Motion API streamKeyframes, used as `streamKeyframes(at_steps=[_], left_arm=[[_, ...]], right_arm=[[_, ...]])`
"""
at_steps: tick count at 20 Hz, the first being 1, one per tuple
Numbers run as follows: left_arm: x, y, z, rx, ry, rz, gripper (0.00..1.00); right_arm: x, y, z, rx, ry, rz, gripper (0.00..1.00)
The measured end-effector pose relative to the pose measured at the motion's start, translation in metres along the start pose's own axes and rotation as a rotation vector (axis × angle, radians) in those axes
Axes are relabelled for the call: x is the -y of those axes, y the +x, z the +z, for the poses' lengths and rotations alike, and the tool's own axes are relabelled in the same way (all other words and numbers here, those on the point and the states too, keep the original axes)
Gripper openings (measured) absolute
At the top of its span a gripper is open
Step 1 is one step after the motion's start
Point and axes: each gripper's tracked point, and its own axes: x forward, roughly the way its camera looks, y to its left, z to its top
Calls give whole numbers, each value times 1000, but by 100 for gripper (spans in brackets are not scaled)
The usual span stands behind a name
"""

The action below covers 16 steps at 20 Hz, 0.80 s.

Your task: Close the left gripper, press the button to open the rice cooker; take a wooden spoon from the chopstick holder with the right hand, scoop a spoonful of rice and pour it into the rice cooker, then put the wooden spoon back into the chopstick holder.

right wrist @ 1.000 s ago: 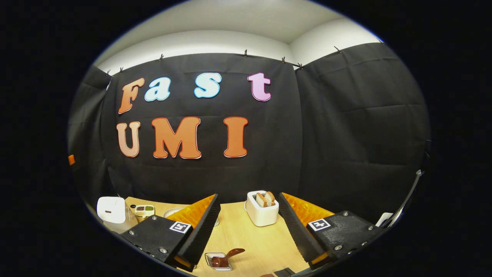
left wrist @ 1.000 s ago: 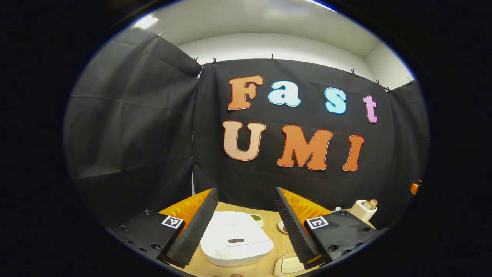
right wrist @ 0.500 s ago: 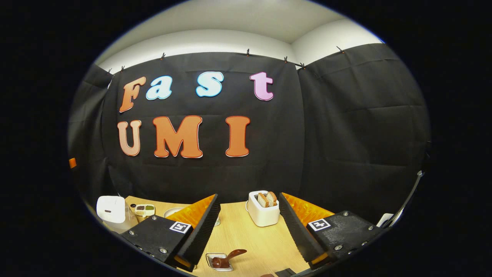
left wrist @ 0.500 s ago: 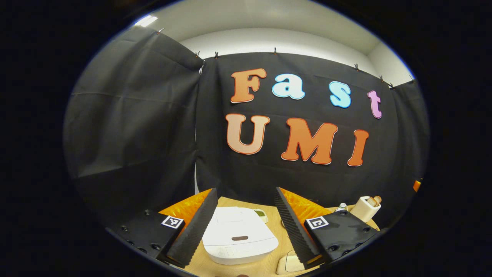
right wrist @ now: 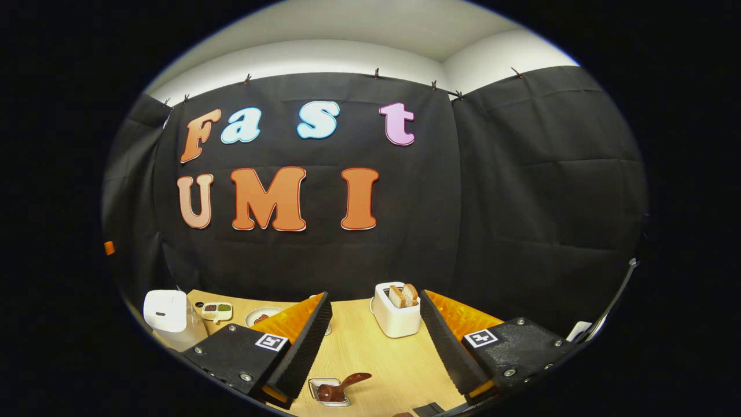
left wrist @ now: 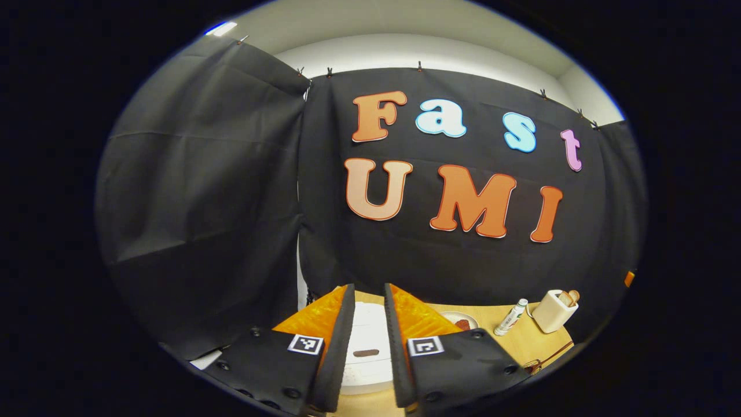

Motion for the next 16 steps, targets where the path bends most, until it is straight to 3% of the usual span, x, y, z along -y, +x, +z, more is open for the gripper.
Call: streamKeyframes(at_steps=[2, 4, 6, 9, 16], left_arm=[[-8, 6, -6, -12, 12, 38, 16], [-6, 10, -12, -28, 17, 20, 6], [-9, -4, -1, -31, 9, 13, 2], [-8, 16, -19, -48, 18, -5, 5], [4, 37, -58, -198, 3, -76, 5]], right_arm=[[-3, 1, -1, -4, -4, 6, 95], [-5, 3, -2, -7, -11, 9, 95], [-6, 4, -2, -6, -15, 7, 95], [-8, 5, -3, -9, -10, 10, 95], [-11, 7, -8, -27, -14, 5, 95]])
